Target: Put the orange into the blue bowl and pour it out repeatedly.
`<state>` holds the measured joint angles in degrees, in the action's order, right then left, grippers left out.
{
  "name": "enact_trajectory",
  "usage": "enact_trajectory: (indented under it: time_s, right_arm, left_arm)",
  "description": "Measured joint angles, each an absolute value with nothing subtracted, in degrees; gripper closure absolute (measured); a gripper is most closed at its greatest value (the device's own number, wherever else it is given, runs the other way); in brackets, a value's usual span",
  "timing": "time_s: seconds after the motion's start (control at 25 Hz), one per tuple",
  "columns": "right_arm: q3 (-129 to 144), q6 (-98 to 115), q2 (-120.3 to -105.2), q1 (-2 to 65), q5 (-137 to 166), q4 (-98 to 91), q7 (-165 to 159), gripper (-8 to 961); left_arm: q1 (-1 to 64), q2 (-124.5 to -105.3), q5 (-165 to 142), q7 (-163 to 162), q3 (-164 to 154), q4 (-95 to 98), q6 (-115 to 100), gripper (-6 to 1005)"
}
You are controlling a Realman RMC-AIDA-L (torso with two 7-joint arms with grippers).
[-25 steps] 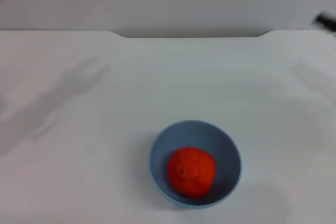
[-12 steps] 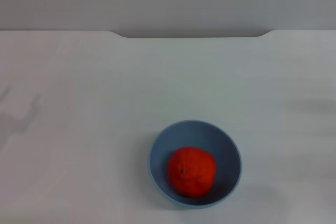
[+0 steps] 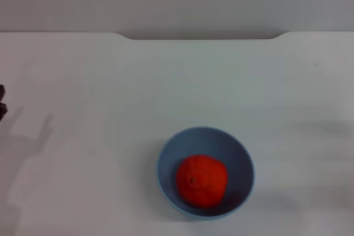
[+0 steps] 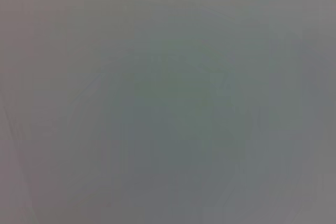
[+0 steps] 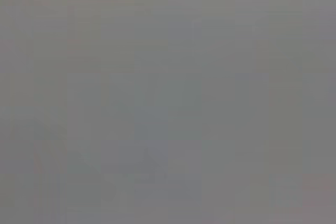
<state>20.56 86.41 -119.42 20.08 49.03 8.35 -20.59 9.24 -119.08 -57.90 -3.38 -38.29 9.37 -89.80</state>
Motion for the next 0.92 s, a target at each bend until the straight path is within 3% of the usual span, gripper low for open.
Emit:
enact_trajectory:
  time_s: [0.92]
  right_arm:
    - [20.78,82.61,-119.38,25.55,49.89,10.08,-20.35,454]
  left_arm:
    - [9.65,-119.09,-58.27,-4.6,-38.42,3.73,-92.72,225]
